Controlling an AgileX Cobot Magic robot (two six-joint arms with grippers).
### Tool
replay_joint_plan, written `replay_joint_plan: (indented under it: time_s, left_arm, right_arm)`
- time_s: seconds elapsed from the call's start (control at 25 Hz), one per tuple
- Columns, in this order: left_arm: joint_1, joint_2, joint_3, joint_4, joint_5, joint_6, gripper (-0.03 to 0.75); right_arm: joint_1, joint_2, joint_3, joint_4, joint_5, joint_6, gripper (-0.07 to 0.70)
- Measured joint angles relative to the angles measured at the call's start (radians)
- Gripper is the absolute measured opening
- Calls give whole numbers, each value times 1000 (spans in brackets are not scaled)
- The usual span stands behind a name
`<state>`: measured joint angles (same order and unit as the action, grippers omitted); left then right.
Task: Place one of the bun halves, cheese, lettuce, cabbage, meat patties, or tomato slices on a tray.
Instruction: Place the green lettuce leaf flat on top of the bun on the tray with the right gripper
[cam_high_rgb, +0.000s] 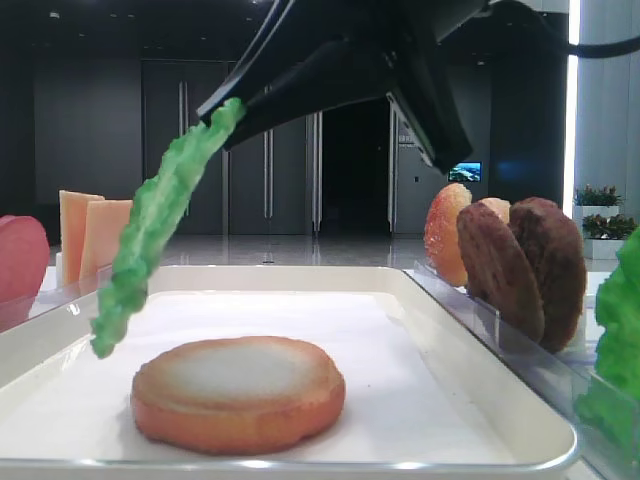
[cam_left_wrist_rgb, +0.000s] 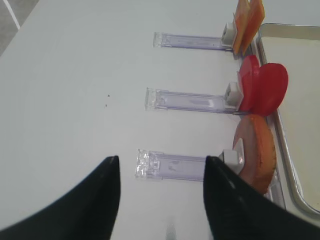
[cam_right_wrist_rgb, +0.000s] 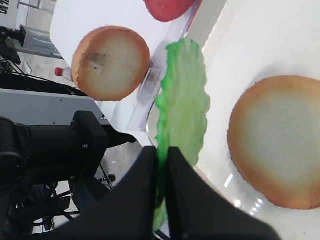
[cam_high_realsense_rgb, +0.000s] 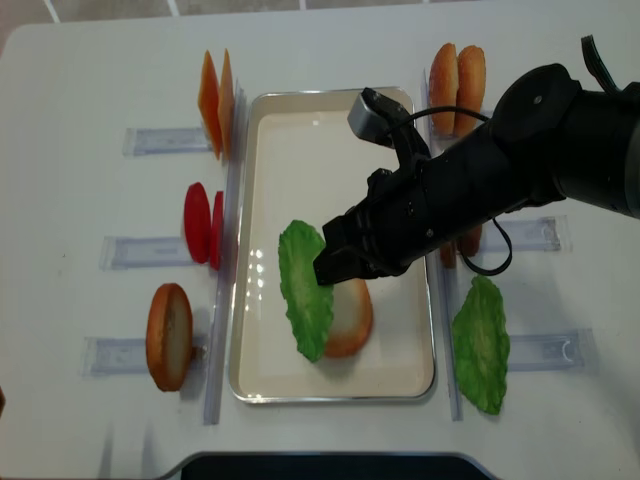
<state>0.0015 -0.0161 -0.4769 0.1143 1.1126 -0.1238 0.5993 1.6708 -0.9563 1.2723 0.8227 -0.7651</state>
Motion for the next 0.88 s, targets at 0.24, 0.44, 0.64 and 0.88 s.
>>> replay_joint_plan:
  time_s: [0.24, 0.44, 0.64, 0.88]
  left_arm:
    - [0, 0, 0, 0, 0, 0, 408]
    - [0, 0, 0, 0, 0, 0, 408]
    - [0, 0, 0, 0, 0, 0, 408]
    - [0, 0, 0, 0, 0, 0, 408]
  right_arm:
    - [-22, 0, 0, -2, 9, -7, 50]
    - [-22, 0, 0, -2, 34, -9, 50]
    - [-22, 0, 0, -2, 42, -17, 50]
    - [-22, 0, 0, -2, 53, -28, 50]
